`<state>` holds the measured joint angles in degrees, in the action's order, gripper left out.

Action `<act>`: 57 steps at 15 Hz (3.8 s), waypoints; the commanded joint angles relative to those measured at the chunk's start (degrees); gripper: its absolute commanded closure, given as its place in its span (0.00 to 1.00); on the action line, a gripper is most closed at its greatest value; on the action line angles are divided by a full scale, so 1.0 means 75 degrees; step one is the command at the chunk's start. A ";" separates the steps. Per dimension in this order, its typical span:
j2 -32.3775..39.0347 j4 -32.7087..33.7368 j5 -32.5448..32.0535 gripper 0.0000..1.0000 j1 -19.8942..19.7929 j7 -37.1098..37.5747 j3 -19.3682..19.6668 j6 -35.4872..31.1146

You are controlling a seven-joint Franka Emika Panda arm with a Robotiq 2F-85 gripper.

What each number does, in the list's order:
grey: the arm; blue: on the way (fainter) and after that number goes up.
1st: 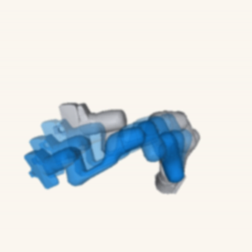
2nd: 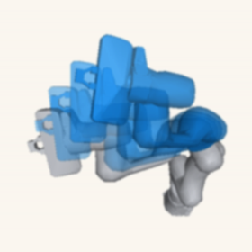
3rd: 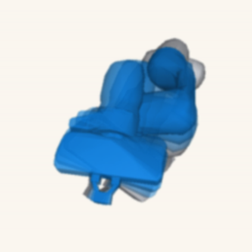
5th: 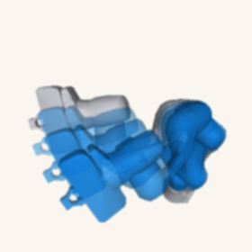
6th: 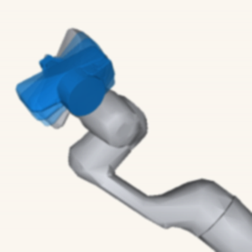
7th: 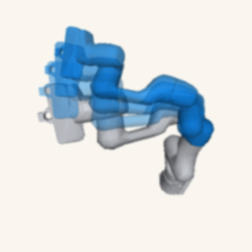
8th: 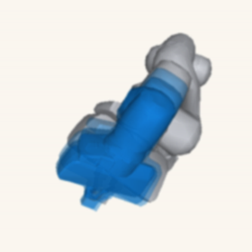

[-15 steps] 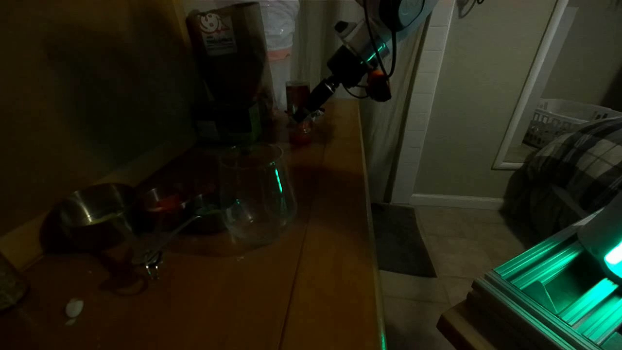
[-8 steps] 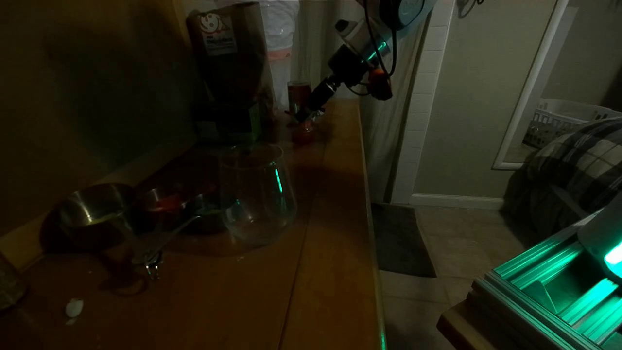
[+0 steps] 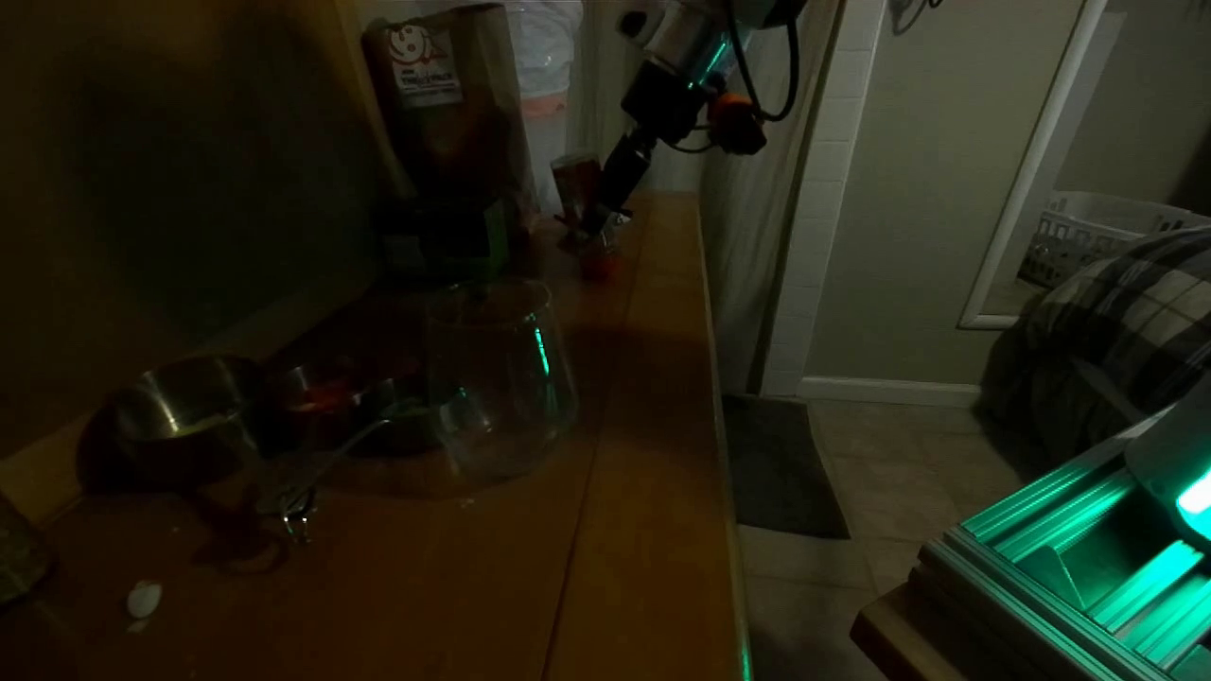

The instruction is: Put the bottle upright

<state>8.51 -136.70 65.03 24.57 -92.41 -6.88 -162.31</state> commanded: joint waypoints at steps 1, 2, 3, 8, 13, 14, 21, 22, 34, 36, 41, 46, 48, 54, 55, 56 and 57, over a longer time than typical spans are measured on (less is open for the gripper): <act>-0.0377 -0.0440 -0.2114 0.69 0.0884 0.1724 0.0896 0.0112; -0.0380 -0.0462 -0.2719 0.69 0.1193 0.2116 0.1263 0.0148; -0.0407 -0.0397 -0.3325 0.69 0.1453 0.2511 0.1618 0.0267; -0.0366 0.0432 -0.6403 0.69 0.2757 0.4404 0.3498 0.1407; -0.0734 0.1619 -0.8634 0.69 0.0893 0.5765 0.1571 0.3604; -0.0738 0.1793 -0.8666 0.69 0.0551 0.5749 0.1177 0.3955; -0.0390 0.2144 -0.8890 0.69 -0.0708 0.5713 -0.0373 0.4963; -0.0298 0.2125 -0.8980 0.69 -0.0775 0.5758 -0.0467 0.4965; 0.0710 0.2285 -1.0617 0.69 -0.0989 0.6991 -0.0748 0.4620; 0.0817 0.2344 -1.0695 0.69 -0.1008 0.7162 -0.0758 0.4438; 0.1022 0.2383 -1.0685 0.66 -0.1054 0.7519 -0.0772 0.3932; 0.1110 0.2344 -1.0691 0.04 -0.1098 0.7902 -0.0755 0.3694; 0.1052 0.2306 -1.0679 0.00 -0.1140 0.8021 -0.0745 0.3607; 0.0719 0.1925 -1.0135 0.00 -0.1498 0.8128 -0.0842 0.2860; 0.0625 0.1775 -0.9902 0.00 -0.1614 0.8077 -0.0896 0.2575; 0.0566 0.1665 -0.9586 0.00 -0.1745 0.7989 -0.0984 0.2382; 0.0472 0.1471 -0.9304 0.00 -0.1874 0.7892 -0.1059 0.2041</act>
<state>15.33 -120.88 -10.13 13.77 -31.99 -12.52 -141.47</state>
